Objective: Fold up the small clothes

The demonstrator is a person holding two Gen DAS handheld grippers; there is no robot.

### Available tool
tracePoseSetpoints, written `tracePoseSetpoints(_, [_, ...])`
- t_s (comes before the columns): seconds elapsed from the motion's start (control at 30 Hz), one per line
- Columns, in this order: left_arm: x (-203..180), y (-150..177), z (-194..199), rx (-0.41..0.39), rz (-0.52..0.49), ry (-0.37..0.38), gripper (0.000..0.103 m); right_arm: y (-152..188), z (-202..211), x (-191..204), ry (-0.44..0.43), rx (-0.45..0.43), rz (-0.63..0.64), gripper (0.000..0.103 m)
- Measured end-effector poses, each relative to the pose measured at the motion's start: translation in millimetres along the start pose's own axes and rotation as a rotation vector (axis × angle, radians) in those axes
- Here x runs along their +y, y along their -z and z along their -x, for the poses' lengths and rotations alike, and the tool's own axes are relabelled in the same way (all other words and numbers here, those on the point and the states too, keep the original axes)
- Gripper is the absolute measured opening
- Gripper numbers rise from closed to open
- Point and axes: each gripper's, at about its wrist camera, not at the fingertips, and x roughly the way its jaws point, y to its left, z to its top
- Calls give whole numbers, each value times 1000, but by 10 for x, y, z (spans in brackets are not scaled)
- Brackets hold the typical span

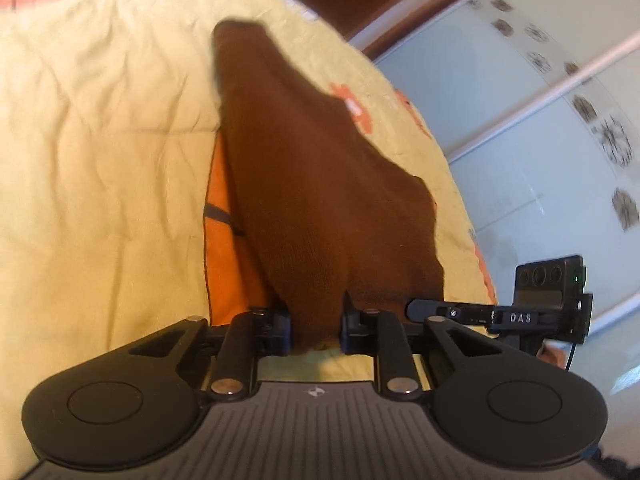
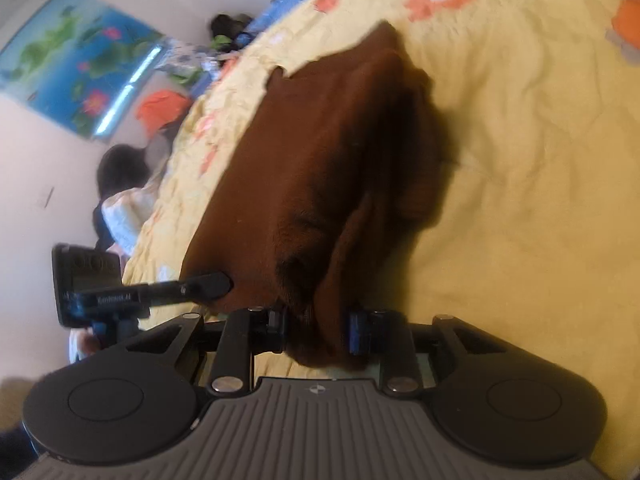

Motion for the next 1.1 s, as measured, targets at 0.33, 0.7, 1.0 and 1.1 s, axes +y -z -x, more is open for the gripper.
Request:
tracePoseSetpoints(0.33, [-116, 126, 512, -120, -96, -120, 42, 102, 365, 0, 10, -106, -7, 63])
tracePoseSetpoints(0.7, [-1003, 304, -568, -163, -670, -411, 83, -838, -567, 517, 205, -127, 262, 70])
tracePoseSetpoints(1.0, [-773, 351, -592, -235, -653, -320, 85, -1109, -512, 245, 226, -140, 152, 39])
tracePoseSetpoints(1.1, [-775, 333, -614, -243, -635, -314, 87, -1156, -621, 662, 184, -160, 280, 59])
